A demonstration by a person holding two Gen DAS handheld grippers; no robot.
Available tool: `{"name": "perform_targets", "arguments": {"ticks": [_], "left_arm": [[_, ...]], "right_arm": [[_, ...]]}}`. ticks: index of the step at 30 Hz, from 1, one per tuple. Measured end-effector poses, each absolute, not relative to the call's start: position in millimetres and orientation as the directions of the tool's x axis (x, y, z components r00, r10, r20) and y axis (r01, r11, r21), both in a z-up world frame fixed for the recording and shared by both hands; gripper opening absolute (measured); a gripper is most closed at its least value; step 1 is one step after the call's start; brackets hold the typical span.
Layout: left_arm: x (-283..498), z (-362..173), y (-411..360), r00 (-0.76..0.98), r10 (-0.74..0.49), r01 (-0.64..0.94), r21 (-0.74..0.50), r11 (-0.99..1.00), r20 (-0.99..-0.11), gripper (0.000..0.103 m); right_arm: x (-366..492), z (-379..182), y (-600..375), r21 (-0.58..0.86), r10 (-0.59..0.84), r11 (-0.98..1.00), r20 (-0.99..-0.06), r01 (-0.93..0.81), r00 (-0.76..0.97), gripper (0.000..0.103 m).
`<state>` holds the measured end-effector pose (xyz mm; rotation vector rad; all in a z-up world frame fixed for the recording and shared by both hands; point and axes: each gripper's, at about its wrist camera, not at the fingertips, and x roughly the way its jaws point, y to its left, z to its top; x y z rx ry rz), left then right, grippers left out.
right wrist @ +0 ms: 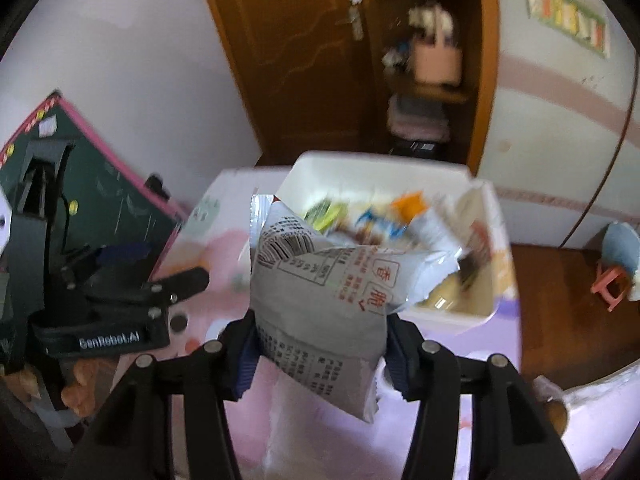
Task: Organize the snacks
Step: 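Lift the white bag into the bin and open the right tool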
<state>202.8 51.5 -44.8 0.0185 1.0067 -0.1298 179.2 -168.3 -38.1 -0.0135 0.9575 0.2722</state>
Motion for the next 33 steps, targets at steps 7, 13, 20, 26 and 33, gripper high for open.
{"name": "perform_targets", "arguments": {"ticks": [7,13,20,26,33], "left_arm": [[248,8,32,0.597,-0.119,0.142,-0.041,0.989,-0.794,0.102],[289,20,20,0.624,-0.113,0.138,-0.033,0.990,-0.773,0.102],[329,-8,21,0.581,-0.102,0.110,-0.046,0.993,-0.808,0.102],[344,-37,25,0.530,-0.085,0.071,-0.056,0.996,-0.844,0.102],[339,-47,31,0.517,-0.079,0.057,-0.058,0.997,-0.852,0.102]], "right_arm": [[229,8,-191,0.043,0.106,0.992,-0.794,-0.119,0.599,0.054],[273,13,-197,0.012,0.045,0.998,-0.789,-0.058,0.613,0.055],[312,-17,-201,-0.011,0.006,1.000,-0.818,-0.026,0.575,0.060],[329,-48,-206,-0.022,-0.031,0.999,-0.839,0.023,0.544,0.093],[327,-56,-211,0.008,-0.023,0.998,-0.852,0.056,0.522,0.095]]}}
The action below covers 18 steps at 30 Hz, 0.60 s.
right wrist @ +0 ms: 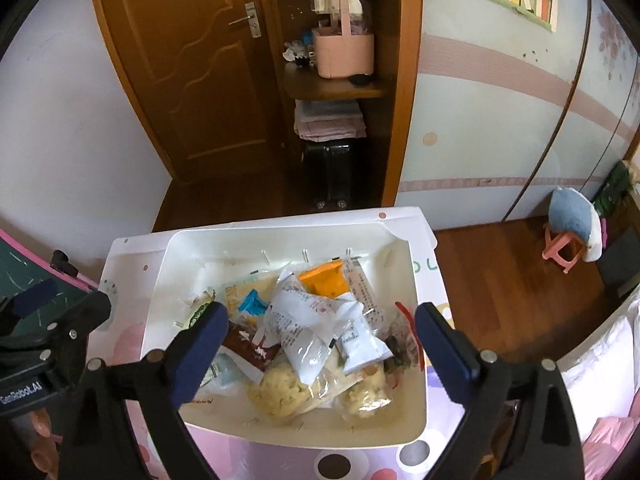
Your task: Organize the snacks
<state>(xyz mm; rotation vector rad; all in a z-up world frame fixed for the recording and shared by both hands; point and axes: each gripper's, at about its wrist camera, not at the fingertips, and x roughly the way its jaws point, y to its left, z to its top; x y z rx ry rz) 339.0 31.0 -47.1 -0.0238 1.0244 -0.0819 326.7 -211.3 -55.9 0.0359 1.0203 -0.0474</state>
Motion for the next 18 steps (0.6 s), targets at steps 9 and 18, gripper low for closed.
{"name": "perform_targets", "arguments": {"ticks": [9,18], "left_arm": [[310,-41,34,0.515,-0.076,0.067,-0.048,0.997,-0.854,0.102],[241,-29,45,0.503,-0.075,0.054,-0.056,0.997,-0.861,0.102]], "right_arm": [[300,-43,-210,0.016,-0.017,0.998,-0.852,0.058,0.523,0.095],[239,-28,-202,0.033,0.006,0.999,-0.848,0.042,0.530,0.095]]}}
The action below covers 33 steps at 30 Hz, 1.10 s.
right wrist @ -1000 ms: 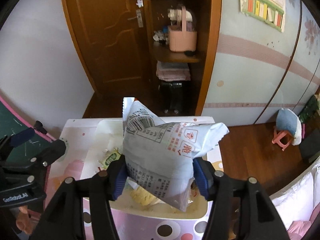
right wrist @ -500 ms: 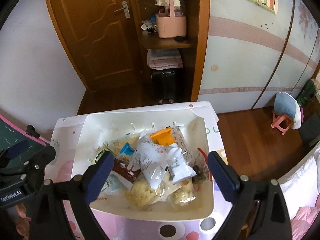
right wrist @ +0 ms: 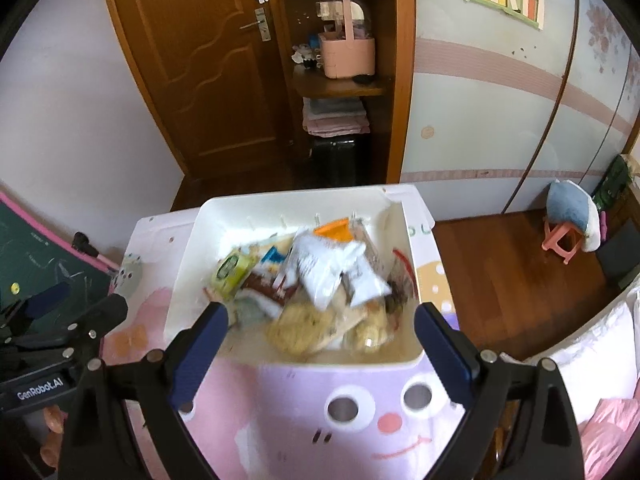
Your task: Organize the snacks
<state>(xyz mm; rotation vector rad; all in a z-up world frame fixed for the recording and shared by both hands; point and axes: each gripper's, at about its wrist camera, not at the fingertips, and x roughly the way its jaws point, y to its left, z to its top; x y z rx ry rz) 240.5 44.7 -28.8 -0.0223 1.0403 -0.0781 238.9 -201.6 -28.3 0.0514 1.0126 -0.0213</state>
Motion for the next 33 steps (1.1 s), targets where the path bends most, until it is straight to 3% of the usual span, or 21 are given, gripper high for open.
{"name": "perform_targets", "arguments": {"ticks": [17,33], "left_arm": [[92,-2,55,0.494,-0.046,-0.007,-0.056,0.998,-0.868,0.102],[56,16,49,0.534,-0.004,-0.024,-0.020,1.000,-0.846,0.102]], "right_arm": [[114,2,-191,0.060,0.030,0.997,-0.840,0.039,0.541,0.095],[67,21,-178,0.048,0.050,0.999,-0.816,-0.020,0.576,0.095]]}}
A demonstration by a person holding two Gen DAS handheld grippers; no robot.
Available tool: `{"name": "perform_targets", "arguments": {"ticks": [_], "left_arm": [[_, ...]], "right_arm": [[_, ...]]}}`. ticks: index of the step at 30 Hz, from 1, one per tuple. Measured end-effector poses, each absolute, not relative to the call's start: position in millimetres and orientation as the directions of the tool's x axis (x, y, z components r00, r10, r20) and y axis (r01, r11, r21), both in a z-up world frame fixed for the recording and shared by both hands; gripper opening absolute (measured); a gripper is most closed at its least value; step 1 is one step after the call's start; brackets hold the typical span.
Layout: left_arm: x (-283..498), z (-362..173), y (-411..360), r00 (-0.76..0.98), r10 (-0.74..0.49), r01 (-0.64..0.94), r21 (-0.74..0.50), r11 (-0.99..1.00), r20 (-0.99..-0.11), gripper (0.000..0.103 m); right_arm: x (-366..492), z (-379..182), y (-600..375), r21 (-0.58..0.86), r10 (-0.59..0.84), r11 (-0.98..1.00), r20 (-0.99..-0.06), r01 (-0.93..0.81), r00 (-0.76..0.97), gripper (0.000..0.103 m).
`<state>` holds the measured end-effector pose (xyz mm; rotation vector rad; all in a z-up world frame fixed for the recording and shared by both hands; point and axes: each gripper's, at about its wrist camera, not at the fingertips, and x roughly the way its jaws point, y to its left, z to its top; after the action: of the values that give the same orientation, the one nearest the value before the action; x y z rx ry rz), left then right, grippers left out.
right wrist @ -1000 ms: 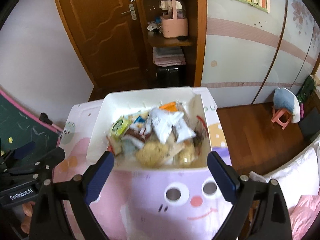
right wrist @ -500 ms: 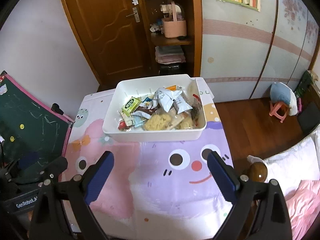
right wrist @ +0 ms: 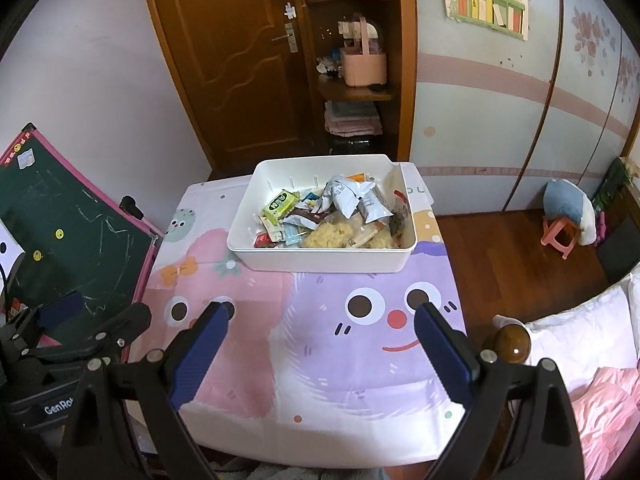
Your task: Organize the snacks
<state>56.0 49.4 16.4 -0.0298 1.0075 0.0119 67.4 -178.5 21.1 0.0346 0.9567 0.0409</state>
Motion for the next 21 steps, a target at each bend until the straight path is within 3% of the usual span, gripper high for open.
{"name": "perform_targets", "arguments": {"ticks": [21], "left_arm": [[44,28,57,0.561,0.016,-0.038,-0.007,0.999,-0.828,0.102]], "right_arm": [[58,27,-174,0.039,0.051,0.999,-0.804,-0.034,0.593,0.095]]}}
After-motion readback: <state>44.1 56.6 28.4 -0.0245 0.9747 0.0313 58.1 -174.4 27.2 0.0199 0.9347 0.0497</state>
